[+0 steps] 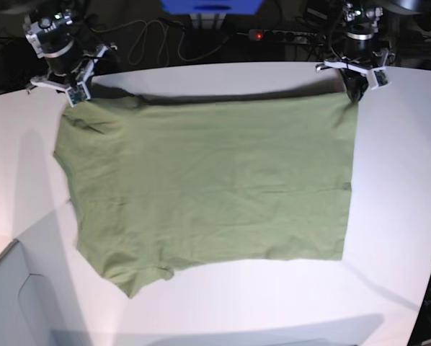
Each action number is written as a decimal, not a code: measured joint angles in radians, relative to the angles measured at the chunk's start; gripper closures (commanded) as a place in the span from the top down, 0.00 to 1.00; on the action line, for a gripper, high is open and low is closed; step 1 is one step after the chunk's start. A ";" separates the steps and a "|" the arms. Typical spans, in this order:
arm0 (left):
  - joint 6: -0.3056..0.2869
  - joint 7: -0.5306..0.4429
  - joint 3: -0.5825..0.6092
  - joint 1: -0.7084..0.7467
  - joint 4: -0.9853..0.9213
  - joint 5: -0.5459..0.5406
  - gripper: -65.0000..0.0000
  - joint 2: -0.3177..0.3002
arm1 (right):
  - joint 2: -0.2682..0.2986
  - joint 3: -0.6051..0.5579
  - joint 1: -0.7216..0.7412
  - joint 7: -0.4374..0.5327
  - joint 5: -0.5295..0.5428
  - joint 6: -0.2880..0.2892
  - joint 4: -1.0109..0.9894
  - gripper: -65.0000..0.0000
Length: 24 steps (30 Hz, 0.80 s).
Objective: Fold the T-shirt properly
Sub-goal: 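Lift the collar edge with both grippers and pull it toward the robot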
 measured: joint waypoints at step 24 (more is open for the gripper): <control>0.000 0.003 0.000 0.098 0.076 0.007 0.00 0.001 | -0.002 0.046 0.056 0.090 -0.005 0.092 0.000 0.00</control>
